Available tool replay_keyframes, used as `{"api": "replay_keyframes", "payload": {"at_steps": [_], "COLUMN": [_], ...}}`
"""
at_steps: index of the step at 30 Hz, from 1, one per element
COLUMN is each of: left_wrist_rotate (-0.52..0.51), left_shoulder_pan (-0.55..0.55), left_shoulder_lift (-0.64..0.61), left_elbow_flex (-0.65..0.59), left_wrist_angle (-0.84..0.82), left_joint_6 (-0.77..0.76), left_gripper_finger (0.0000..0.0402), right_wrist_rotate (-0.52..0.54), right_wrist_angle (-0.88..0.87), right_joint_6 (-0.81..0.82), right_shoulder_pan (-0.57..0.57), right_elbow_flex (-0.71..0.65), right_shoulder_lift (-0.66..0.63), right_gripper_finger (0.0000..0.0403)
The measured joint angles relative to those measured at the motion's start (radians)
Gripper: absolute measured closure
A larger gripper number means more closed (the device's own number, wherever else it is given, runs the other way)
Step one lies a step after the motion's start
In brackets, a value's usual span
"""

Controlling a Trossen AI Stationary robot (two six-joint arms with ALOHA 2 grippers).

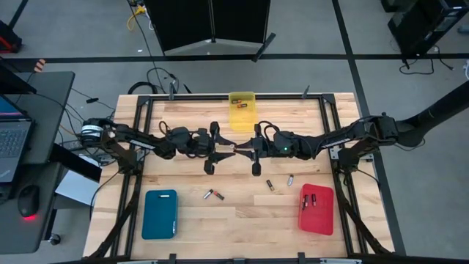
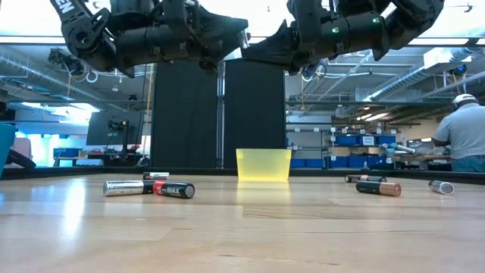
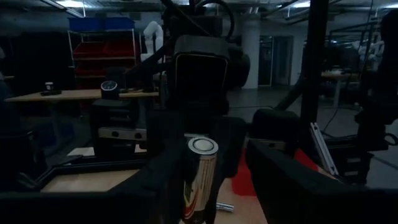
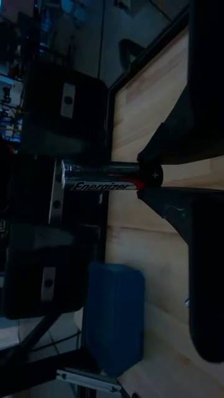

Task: Sort batteries
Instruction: Put the silver battery into the blue bin

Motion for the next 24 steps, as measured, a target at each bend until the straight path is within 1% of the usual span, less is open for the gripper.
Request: {"api": "replay_keyframes", "payload": {"at_steps": [2, 4, 6, 9, 10, 15, 17, 20, 24], "left_wrist_rotate": [0.001, 0.005, 0.015, 0.014, 0.014, 0.011, 0.009, 0.006, 0.004], "left_shoulder_pan": [-0.001, -0.002, -0.001, -0.001, -0.001, -0.001, -0.001, -0.002, -0.006], "left_shoulder_lift": [0.000, 0.000, 0.000, 0.000, 0.000, -0.005, -0.023, -0.067, -0.157], "left_elbow_flex": [0.002, 0.002, 0.002, 0.002, 0.002, 0.002, 0.004, 0.004, 0.053], "left_wrist_angle": [0.001, 0.002, 0.003, 0.004, 0.007, -0.006, -0.048, -0.125, -0.350], "left_joint_6": [0.001, 0.006, 0.018, 0.033, 0.034, 0.033, 0.034, 0.059, 0.110], "left_gripper_finger": [0.0235, 0.0256, 0.0287, 0.0345, 0.0351, 0.0351, 0.0351, 0.0351, 0.0351], "right_wrist_rotate": [0.000, 0.000, -0.003, -0.007, -0.007, -0.007, -0.007, -0.005, 0.007], "right_wrist_angle": [0.000, 0.000, 0.000, 0.002, 0.005, 0.001, -0.005, -0.018, -0.040], "right_joint_6": [-0.002, -0.009, -0.019, -0.021, -0.020, -0.014, 0.001, 0.029, 0.039], "right_shoulder_pan": [0.000, 0.001, 0.001, 0.002, 0.002, 0.002, 0.002, 0.000, -0.001], "right_elbow_flex": [0.000, 0.000, 0.000, 0.000, 0.000, 0.000, 0.000, 0.001, 0.001], "right_shoulder_lift": [0.000, 0.000, 0.000, 0.000, 0.000, 0.000, 0.000, 0.000, 0.000], "right_gripper_finger": [0.0349, 0.0349, 0.0349, 0.0349, 0.0349, 0.0347, 0.0325, 0.0282, 0.0242]}}
